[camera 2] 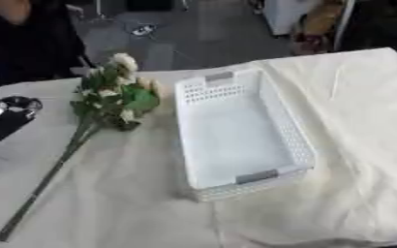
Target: Pick up objects on the table and place them in the box.
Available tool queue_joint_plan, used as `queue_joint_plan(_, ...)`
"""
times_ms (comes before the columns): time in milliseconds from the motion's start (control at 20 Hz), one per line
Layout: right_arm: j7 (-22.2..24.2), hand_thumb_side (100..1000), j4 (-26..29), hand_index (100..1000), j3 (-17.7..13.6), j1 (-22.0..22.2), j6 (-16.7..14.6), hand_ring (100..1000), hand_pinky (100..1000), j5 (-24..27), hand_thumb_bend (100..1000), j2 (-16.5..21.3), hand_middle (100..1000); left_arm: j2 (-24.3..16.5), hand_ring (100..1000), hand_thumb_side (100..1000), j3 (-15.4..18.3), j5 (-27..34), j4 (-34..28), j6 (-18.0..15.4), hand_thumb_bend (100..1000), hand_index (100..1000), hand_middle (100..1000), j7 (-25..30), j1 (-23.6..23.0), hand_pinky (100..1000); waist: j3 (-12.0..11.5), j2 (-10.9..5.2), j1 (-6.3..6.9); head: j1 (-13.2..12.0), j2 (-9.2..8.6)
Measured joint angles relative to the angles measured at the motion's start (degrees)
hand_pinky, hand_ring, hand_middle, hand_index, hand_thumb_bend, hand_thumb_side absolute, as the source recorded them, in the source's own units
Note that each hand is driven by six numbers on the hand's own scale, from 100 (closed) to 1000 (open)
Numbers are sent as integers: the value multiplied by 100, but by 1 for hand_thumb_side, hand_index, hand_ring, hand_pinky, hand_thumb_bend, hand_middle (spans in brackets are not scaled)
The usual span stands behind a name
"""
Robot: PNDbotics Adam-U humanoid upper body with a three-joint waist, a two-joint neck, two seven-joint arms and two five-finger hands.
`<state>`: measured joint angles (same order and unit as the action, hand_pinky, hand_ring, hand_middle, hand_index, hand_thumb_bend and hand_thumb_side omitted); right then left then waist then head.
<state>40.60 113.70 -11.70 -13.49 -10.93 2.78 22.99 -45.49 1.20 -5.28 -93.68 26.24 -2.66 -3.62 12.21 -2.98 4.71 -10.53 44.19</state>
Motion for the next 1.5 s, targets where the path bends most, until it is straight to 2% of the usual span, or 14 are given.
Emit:
queue_joint_plan(250,7,493,0,939,24,0,7,770,705,0,100,2,834,-117,775,875,-85,36,77,53,379,884,843,29,2,779,16,-7,4,6,0)
queue_joint_plan(500,7,492,0,939,24,0,7,770,705,0,100,13,834,-183,785,836,-87,-283,107,181,391,885,839,57,45,800,16,-12,10,34,0)
queue_joint_plan(600,7,491,0,939,24,0,7,770,706,0,100,18,834,-203,805,781,-88,-551,107,260,441,880,838,89,100,831,16,-15,11,50,0)
queue_joint_plan(750,8,490,0,940,25,1,7,770,706,0,100,19,835,-340,827,745,-130,-1134,107,415,510,876,840,242,245,869,16,-33,14,51,0)
queue_joint_plan(950,12,489,0,940,27,5,7,770,706,0,100,21,835,-613,846,751,-297,-1963,169,529,563,874,844,747,638,903,30,-71,20,51,0)
queue_joint_plan(1100,38,488,0,940,39,7,-3,770,706,2,100,22,835,-755,848,777,-455,-2403,320,478,555,875,848,1209,960,905,40,-73,22,48,0)
queue_joint_plan(1500,85,486,0,941,87,7,-12,770,706,8,100,22,835,-763,857,812,-901,-2870,1012,217,571,874,848,1947,1849,926,70,-73,20,-6,0)
